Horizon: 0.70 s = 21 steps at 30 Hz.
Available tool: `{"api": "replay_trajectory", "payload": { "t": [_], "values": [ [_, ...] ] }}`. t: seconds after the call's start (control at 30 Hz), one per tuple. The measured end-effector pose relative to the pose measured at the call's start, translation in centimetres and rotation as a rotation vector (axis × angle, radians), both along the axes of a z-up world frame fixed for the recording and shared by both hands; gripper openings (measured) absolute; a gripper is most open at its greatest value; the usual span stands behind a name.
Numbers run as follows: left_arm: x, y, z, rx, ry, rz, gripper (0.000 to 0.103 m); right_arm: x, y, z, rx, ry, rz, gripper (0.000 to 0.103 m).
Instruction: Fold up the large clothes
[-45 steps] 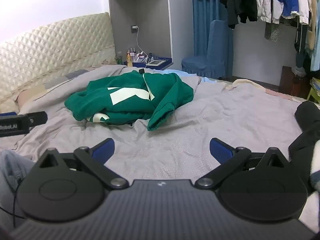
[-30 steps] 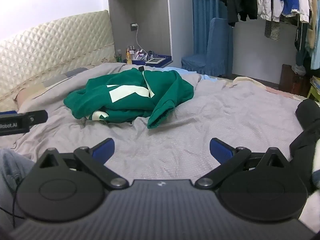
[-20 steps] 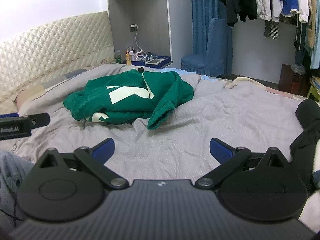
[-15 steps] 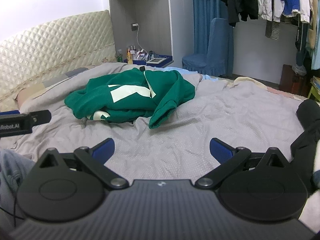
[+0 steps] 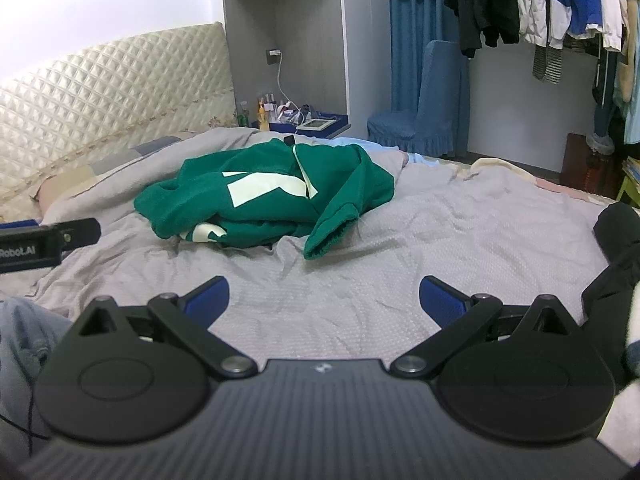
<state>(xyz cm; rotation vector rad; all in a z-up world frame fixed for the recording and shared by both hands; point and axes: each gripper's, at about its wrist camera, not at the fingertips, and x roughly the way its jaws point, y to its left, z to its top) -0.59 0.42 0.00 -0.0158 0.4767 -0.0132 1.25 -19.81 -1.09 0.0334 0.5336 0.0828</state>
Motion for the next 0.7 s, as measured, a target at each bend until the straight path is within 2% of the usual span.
{"api": "replay_trajectory", "payload": {
  "t": [0.7],
  "values": [
    [-4.7,-0.4,1.6,0.012,-0.047,0.024,0.103,-3.4,-0.3,0.7,0.026,-0.032,0.014,0.103]
  ]
}}
